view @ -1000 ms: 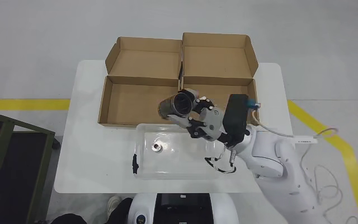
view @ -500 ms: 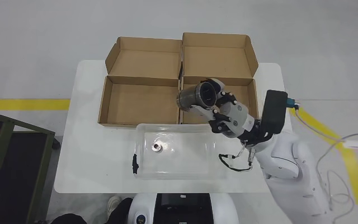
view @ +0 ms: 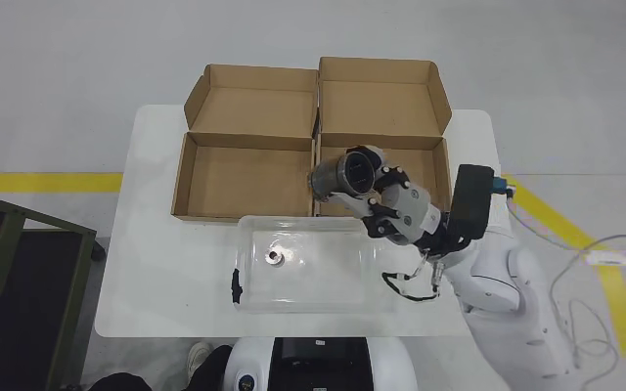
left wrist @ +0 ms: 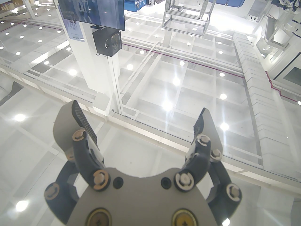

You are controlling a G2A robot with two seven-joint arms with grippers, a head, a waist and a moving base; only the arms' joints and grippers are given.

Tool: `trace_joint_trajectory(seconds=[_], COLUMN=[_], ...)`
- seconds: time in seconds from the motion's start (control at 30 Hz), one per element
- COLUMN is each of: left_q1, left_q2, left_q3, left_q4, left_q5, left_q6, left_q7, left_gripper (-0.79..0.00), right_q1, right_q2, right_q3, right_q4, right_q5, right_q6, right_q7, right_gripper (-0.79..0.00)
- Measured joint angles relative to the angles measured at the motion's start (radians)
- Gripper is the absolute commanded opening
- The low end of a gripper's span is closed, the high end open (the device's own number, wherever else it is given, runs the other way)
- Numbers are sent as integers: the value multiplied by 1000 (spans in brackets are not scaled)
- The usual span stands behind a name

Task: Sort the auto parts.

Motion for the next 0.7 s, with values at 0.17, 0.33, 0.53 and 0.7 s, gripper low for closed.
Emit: trace_joint_trajectory(seconds=[0.17, 0.33, 0.53, 0.7], left_q1=[0, 0, 0, 0], left_q2=[0, 0, 0, 0], left_q3=[0, 0, 0, 0], left_q4=[0, 0, 0, 0], left_q5=[0, 0, 0, 0], left_q6=[0, 0, 0, 0], left_q7=[0, 0, 0, 0], left_gripper=[0, 0, 0, 0], right_q1=[44, 87, 134, 161], right_q2=[-5, -14, -28, -39], right_q3=[-53, -123, -209, -261], right_q4=[21, 67, 137, 189], right_q5=[-63, -90, -130, -163], right_q6=[20, 46, 70, 92], right_q7=[62, 102, 124, 130], right_gripper=[-785, -785, -785, -785])
